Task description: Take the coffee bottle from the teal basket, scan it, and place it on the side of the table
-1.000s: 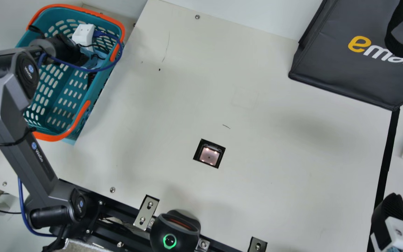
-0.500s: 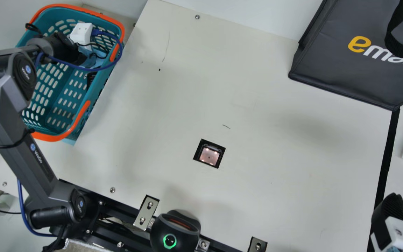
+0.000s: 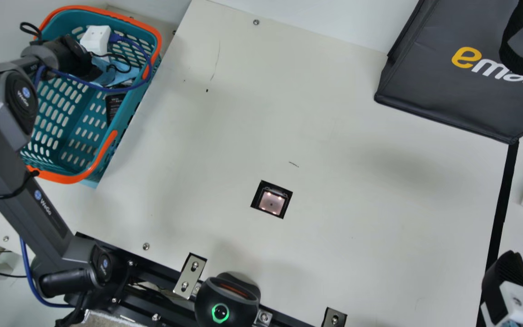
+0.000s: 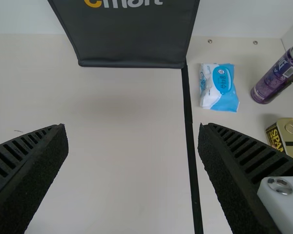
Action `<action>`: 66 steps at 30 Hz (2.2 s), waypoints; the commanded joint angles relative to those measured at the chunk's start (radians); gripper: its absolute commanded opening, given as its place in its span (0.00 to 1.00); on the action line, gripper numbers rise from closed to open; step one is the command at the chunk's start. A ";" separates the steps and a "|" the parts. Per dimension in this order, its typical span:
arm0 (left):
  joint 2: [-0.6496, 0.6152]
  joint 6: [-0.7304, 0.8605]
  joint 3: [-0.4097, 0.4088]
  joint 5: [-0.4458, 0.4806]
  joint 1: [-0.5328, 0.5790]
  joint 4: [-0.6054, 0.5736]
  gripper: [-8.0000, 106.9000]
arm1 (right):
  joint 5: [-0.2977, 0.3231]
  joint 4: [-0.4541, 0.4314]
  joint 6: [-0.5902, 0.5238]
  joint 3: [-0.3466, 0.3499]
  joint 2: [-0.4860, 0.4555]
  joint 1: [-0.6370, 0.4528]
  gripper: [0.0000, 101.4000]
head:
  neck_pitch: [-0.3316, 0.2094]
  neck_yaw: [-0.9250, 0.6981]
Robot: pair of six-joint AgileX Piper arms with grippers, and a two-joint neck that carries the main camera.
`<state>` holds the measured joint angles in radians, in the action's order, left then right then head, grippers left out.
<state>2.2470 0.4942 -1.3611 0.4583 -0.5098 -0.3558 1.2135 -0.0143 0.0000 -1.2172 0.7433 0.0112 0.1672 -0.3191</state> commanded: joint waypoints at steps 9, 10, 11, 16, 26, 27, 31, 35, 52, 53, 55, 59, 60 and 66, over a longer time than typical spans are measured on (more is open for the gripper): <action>-0.071 -0.023 -0.014 0.066 -0.024 0.011 0.00 | 0.000 0.000 0.000 0.000 0.000 0.000 0.94 | -0.029 -0.002; -0.076 -0.024 -0.016 0.072 -0.026 0.010 0.00 | 0.000 0.000 0.000 0.000 0.000 0.000 0.94 | -0.029 -0.002; -0.082 -0.023 -0.016 0.077 -0.027 0.009 0.00 | 0.000 0.000 0.000 0.000 0.000 0.000 0.94 | -0.029 -0.002; -0.109 -0.019 -0.023 0.101 -0.033 0.005 0.00 | 0.000 0.000 0.000 0.000 0.000 0.000 0.94 | -0.029 -0.002; -0.152 -0.003 -0.023 0.135 -0.040 0.002 0.00 | -0.001 0.000 0.000 0.000 0.000 0.000 0.94 | -0.029 -0.002; -0.155 -0.002 -0.022 0.138 -0.040 0.002 0.00 | -0.001 0.000 0.000 0.000 0.000 0.000 0.94 | -0.029 -0.002; -0.167 0.005 -0.021 0.147 -0.042 0.003 0.00 | -0.001 0.000 0.000 0.000 0.000 0.000 0.94 | -0.029 -0.002; -0.179 0.013 -0.021 0.155 -0.044 0.003 0.00 | -0.001 0.000 0.000 0.000 0.000 0.000 0.94 | -0.029 -0.002; -0.211 0.033 -0.026 0.171 -0.050 0.019 0.00 | 0.000 0.000 0.000 0.000 0.000 0.000 0.94 | -0.029 -0.002; -0.212 0.033 -0.026 0.173 -0.051 0.021 0.00 | 0.000 0.000 0.000 0.000 0.000 0.000 0.94 | -0.029 -0.002; -0.215 0.032 -0.025 0.175 -0.052 0.026 0.00 | 0.000 0.000 0.000 0.000 0.000 0.000 0.94 | -0.029 -0.002; -0.223 0.028 -0.024 0.180 -0.054 0.037 0.00 | 0.000 0.000 0.000 0.000 0.000 0.000 0.94 | -0.029 -0.002; -0.225 0.027 -0.024 0.181 -0.054 0.040 0.00 | 0.000 0.000 0.000 0.000 0.000 0.000 0.94 | -0.029 -0.002; -0.251 0.019 -0.023 0.201 -0.058 0.054 0.00 | 0.000 0.000 0.000 0.000 0.000 0.000 0.94 | -0.029 -0.002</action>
<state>2.0004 0.5141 -1.3852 0.6538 -0.5658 -0.3044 1.2132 -0.0143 0.0000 -1.2172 0.7433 0.0112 0.1672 -0.3175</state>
